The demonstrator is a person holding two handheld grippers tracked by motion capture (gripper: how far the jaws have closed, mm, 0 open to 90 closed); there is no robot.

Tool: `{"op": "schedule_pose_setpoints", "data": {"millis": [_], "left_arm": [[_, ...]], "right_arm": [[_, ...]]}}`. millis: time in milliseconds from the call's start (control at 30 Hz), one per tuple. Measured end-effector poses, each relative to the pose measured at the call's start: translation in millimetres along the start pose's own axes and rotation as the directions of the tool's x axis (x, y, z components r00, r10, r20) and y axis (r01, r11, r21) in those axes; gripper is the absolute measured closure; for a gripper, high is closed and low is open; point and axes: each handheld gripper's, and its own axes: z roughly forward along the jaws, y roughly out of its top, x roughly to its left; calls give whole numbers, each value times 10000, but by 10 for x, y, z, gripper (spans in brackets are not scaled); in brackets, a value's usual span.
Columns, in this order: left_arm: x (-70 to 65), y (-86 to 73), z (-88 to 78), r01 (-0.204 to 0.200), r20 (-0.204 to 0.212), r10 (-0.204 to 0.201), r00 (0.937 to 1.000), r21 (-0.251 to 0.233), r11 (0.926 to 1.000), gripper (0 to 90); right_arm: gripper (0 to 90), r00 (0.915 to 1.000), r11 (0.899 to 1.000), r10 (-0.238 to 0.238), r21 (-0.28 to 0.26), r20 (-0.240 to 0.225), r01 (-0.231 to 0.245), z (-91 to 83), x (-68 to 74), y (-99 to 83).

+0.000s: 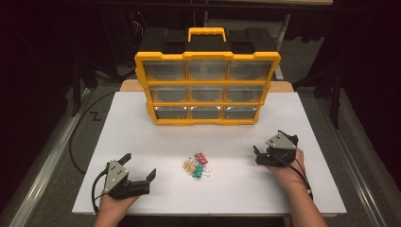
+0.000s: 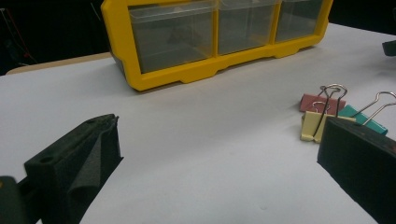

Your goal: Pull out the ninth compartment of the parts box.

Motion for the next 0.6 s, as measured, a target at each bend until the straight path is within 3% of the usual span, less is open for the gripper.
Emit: {"op": "schedule_pose_setpoints", "data": {"millis": [133,233,333,467,600], "left_arm": [[13,1,-9,42,-6,-42,10000,-77,10000,3],[16,1,-9,36,-34,-36,10000,-74,10000,3],[12,4,-12,18,-37,-19,10000,-105,9999,3],[11,5,-12,11,-16,-11,10000,-118,9999,3],[6,5,-10,-68,44,68,10000,-74,9999,3]], "right_arm": [[5,9975,9975,-694,154,106,693,-6,61,13],[5,9900,9899,-1395,292,191,1389,-2,118,30],[5,9877,9874,-1551,356,211,1543,0,143,32],[5,9746,9745,-2213,451,329,2198,0,168,43],[5,9670,9668,-2514,584,421,2488,-5,205,50]]}}
